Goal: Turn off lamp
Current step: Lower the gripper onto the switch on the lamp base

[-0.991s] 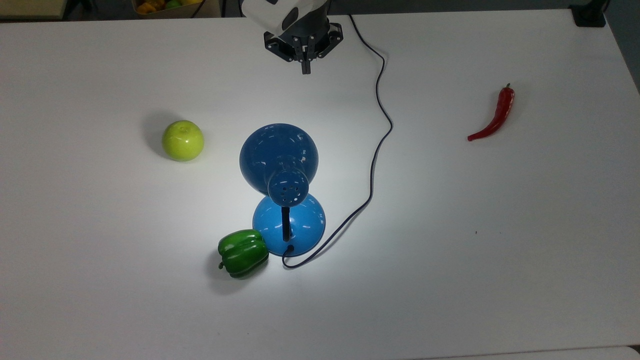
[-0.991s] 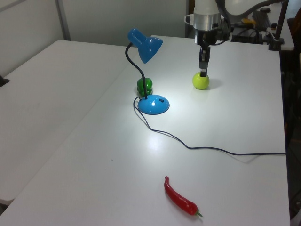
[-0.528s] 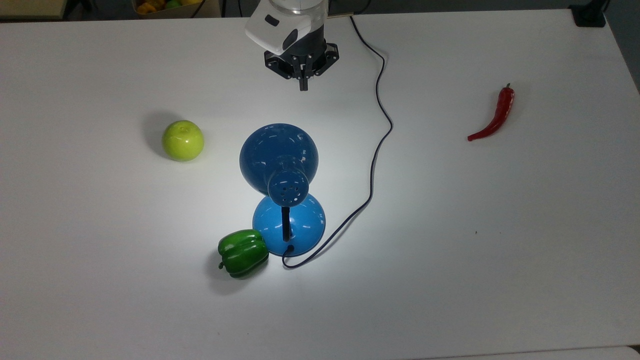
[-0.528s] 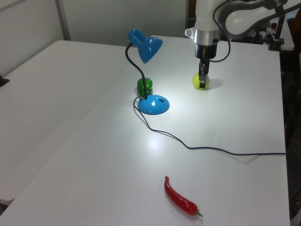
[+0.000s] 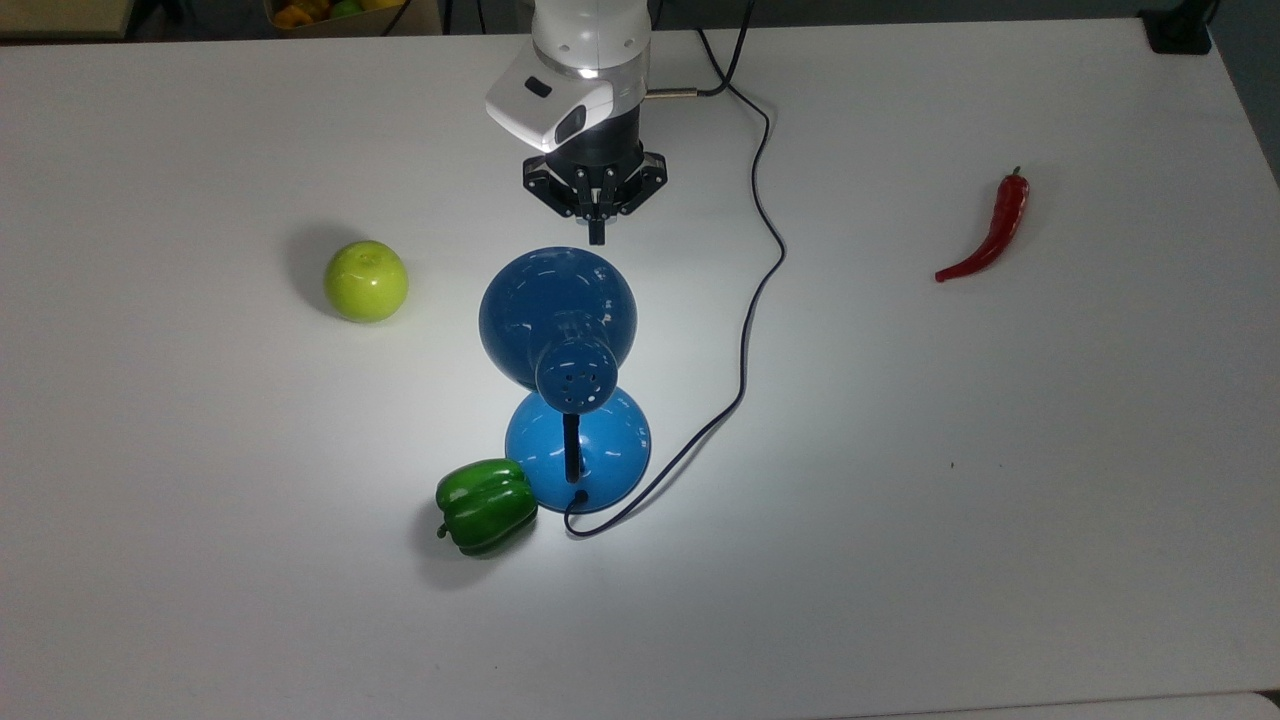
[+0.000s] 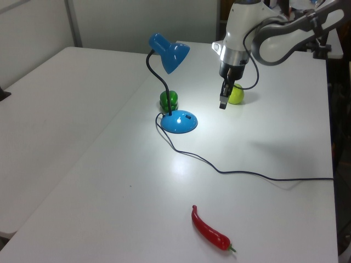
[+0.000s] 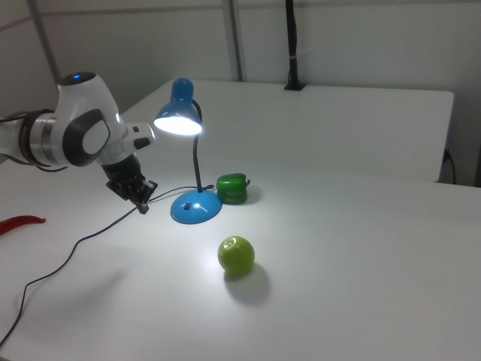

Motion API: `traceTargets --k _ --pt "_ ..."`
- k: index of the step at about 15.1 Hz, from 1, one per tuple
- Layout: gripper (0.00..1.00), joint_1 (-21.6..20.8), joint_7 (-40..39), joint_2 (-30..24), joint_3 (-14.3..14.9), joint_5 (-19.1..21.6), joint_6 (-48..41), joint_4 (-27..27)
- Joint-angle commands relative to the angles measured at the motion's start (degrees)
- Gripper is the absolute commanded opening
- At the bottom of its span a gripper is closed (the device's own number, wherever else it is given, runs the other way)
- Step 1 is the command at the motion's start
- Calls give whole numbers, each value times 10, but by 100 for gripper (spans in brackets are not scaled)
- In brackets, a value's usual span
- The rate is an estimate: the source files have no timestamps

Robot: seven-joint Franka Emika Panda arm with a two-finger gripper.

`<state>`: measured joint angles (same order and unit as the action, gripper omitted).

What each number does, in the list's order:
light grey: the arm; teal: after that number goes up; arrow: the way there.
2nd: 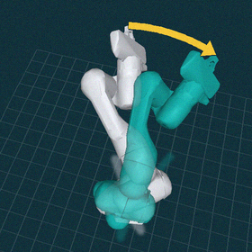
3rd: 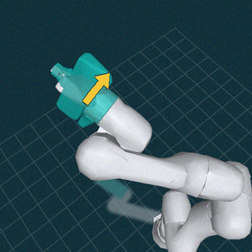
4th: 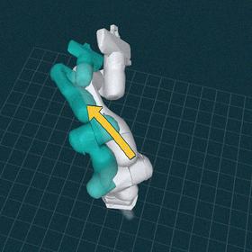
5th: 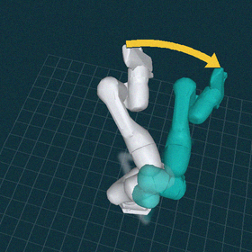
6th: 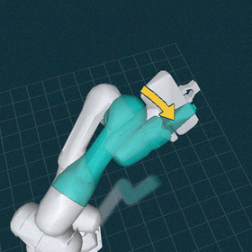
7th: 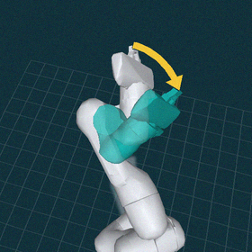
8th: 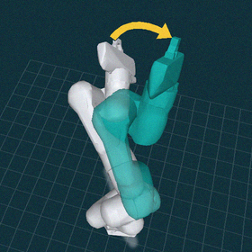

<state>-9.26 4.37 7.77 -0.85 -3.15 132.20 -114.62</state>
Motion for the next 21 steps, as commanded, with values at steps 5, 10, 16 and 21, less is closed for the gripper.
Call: traceTargets --k 5,10,16,21 --pt "0 -1 50 37 7 -18 137 -5" --pt "0 -1 50 68 23 -19 230 -4" --pt "0 3 50 101 28 -30 293 1" --pt "0 4 50 115 30 -46 298 9"
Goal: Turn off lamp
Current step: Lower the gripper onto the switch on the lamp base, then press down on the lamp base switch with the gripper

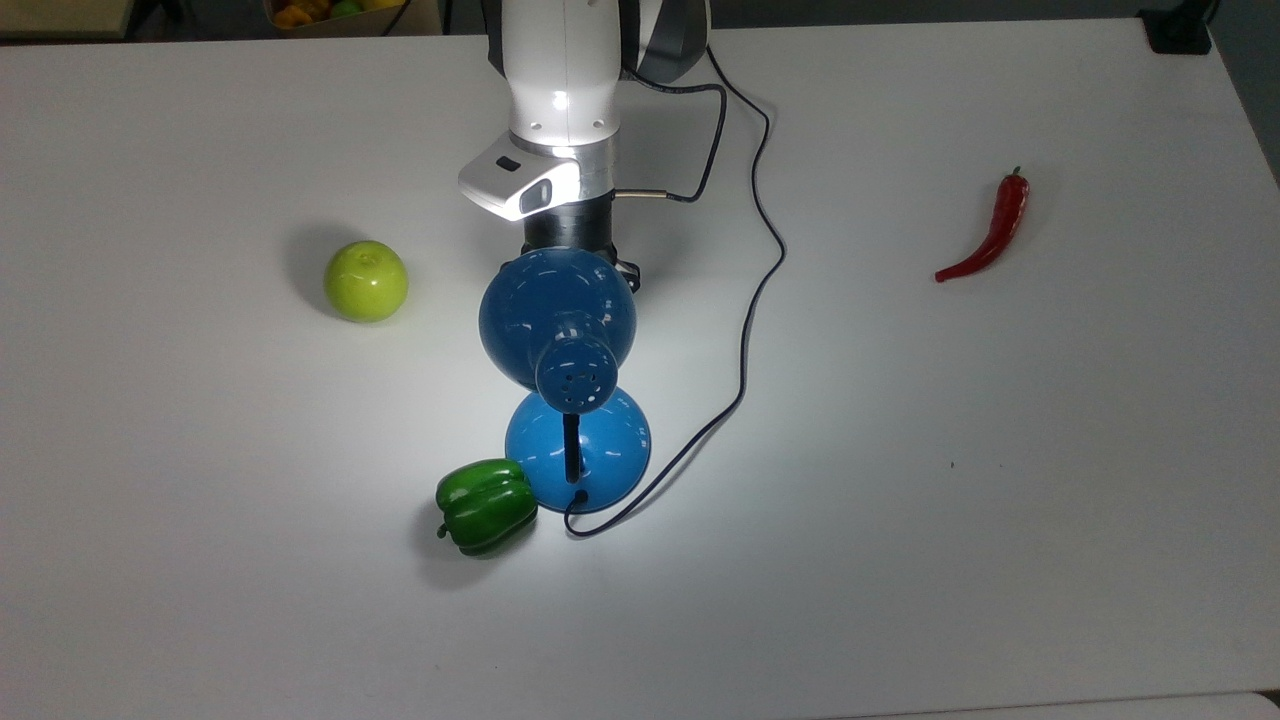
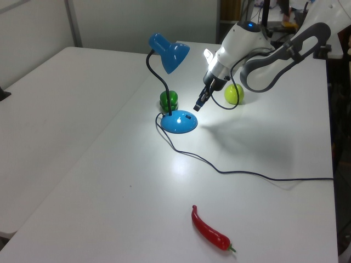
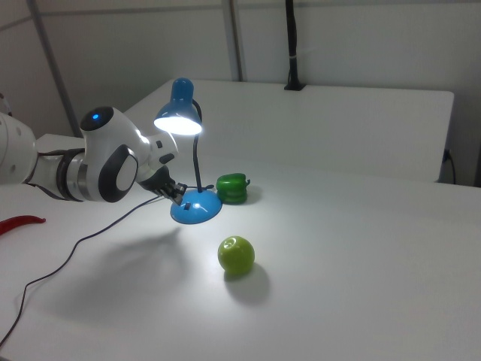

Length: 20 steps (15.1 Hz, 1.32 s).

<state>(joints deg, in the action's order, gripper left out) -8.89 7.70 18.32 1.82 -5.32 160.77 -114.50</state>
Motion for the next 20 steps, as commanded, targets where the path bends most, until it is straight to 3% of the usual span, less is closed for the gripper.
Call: traceTargets --k 1,20 --pt "0 0 17 16 4 -25 14 9" --pt "0 0 17 57 6 -45 74 23"
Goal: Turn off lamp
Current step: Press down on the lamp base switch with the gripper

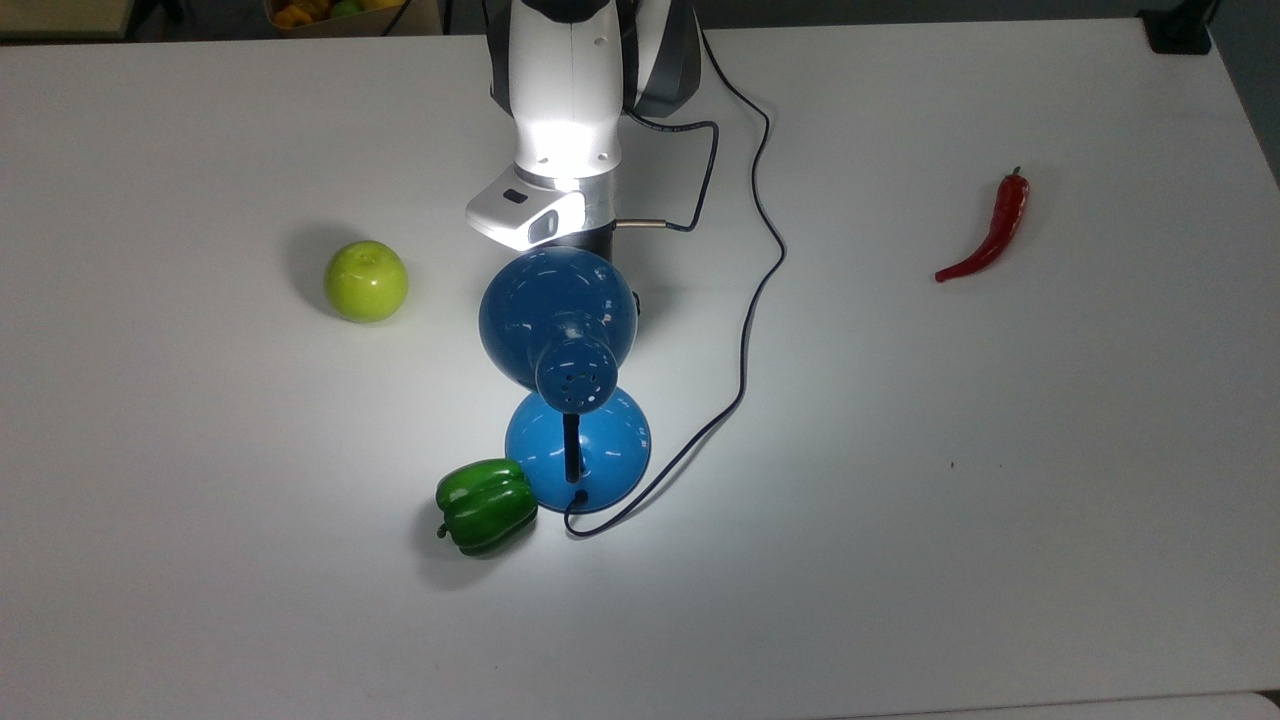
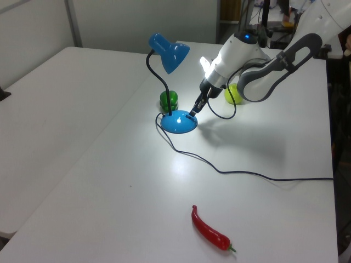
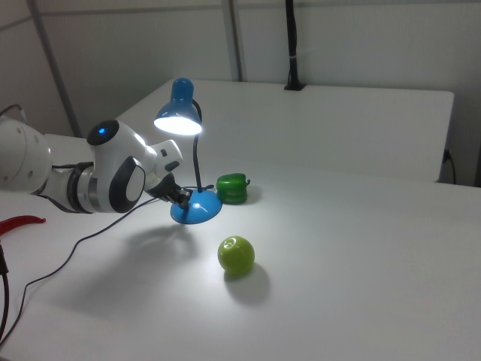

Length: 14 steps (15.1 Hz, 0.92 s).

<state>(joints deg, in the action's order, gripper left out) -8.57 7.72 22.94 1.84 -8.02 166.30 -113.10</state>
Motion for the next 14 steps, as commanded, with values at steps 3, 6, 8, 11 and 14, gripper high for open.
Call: traceTargets --k 3,6,8,11,14 --pt "0 -3 16 20 6 -23 18 15" --pt "0 -3 17 21 6 -31 18 15" --pt "0 -3 16 21 8 -32 18 14" --pt "0 -3 16 21 11 -33 17 13" --pt "0 -3 16 21 11 -33 16 11"
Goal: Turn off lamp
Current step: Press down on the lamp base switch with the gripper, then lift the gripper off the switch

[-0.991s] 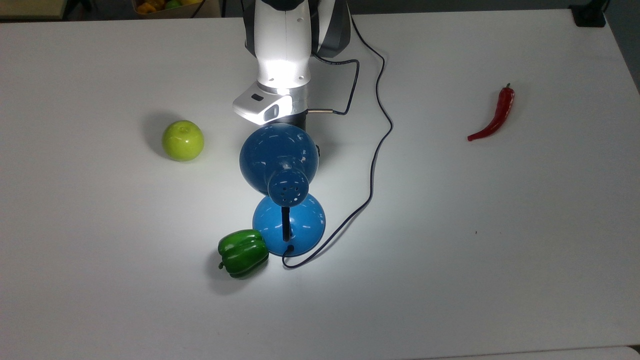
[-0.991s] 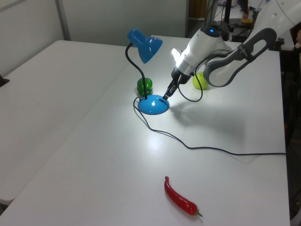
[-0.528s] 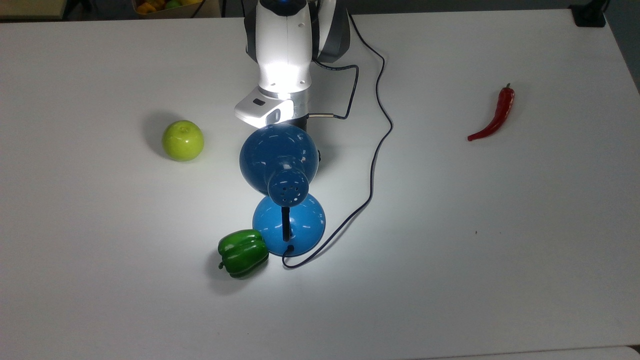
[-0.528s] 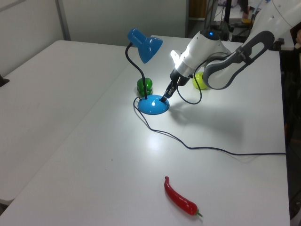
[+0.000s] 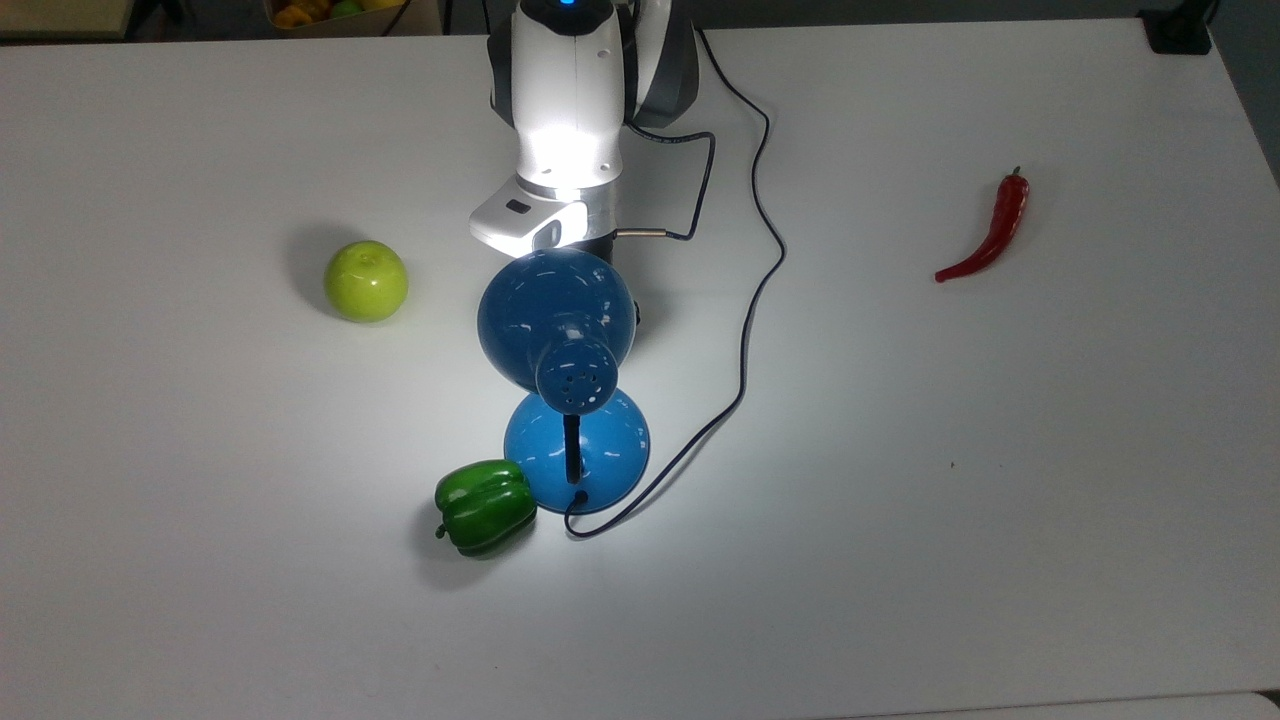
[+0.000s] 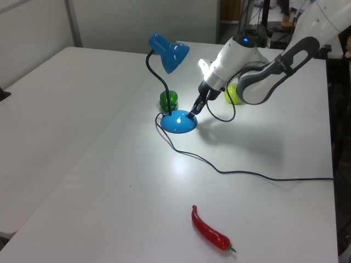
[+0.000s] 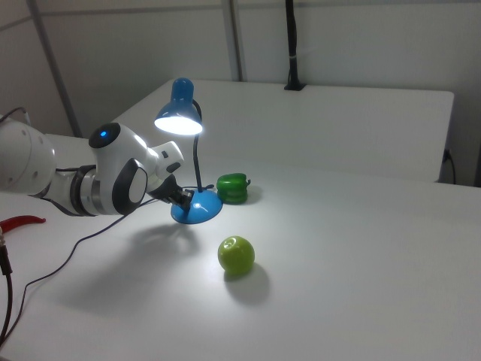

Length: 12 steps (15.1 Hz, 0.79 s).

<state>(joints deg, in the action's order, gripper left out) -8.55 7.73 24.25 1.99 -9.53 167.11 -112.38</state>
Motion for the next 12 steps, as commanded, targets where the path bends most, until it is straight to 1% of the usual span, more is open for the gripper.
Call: traceTargets --k 1,12 --pt "0 -2 16 8 9 -18 8 3" --pt "0 -2 16 8 9 -18 2 -6"
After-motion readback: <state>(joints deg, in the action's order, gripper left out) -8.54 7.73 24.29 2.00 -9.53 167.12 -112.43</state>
